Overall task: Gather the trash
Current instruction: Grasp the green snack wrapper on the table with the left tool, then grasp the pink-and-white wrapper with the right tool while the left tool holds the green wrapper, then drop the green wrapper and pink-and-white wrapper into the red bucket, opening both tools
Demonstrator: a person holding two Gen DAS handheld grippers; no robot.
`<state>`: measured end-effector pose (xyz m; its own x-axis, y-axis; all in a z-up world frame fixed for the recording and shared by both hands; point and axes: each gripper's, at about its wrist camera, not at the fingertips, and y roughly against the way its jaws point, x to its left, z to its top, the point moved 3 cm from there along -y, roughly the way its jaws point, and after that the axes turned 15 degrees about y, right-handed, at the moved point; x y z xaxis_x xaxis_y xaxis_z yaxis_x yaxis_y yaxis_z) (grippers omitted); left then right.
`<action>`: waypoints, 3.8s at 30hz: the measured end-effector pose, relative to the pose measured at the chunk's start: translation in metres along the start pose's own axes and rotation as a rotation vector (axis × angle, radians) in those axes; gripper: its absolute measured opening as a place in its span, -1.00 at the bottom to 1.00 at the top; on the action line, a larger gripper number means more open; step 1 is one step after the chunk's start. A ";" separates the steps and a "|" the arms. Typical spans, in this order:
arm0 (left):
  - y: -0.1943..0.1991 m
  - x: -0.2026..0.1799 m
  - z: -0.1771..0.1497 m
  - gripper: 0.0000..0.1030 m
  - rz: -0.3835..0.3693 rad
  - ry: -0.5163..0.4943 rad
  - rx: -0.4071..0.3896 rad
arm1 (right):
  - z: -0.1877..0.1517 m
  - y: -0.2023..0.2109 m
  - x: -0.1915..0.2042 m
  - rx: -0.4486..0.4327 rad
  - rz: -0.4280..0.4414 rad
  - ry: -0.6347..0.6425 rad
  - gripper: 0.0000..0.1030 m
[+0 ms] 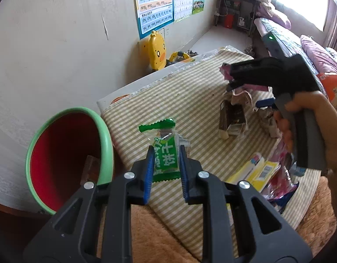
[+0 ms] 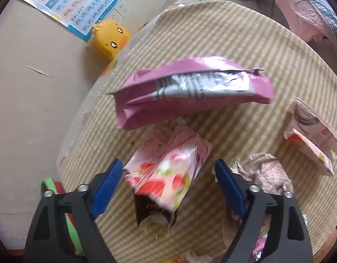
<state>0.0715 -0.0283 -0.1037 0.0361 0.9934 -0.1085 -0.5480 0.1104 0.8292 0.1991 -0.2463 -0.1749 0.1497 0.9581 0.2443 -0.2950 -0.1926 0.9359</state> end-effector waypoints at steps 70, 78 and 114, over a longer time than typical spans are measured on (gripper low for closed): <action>0.046 0.035 0.020 -0.60 -0.027 0.108 -0.107 | -0.115 0.029 0.085 -0.056 0.118 0.328 0.18; 0.042 0.038 0.018 -0.60 -0.020 0.117 -0.096 | -0.119 0.016 0.073 -0.029 0.158 0.270 -0.40; 0.046 0.167 0.026 -0.60 0.155 0.342 -0.157 | -0.121 0.102 0.227 -0.266 0.249 0.628 -0.56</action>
<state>0.0742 0.1435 -0.0695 -0.3222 0.9281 -0.1866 -0.6467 -0.0718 0.7593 0.0885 -0.0227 -0.0545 -0.4983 0.8490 0.1758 -0.4812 -0.4395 0.7584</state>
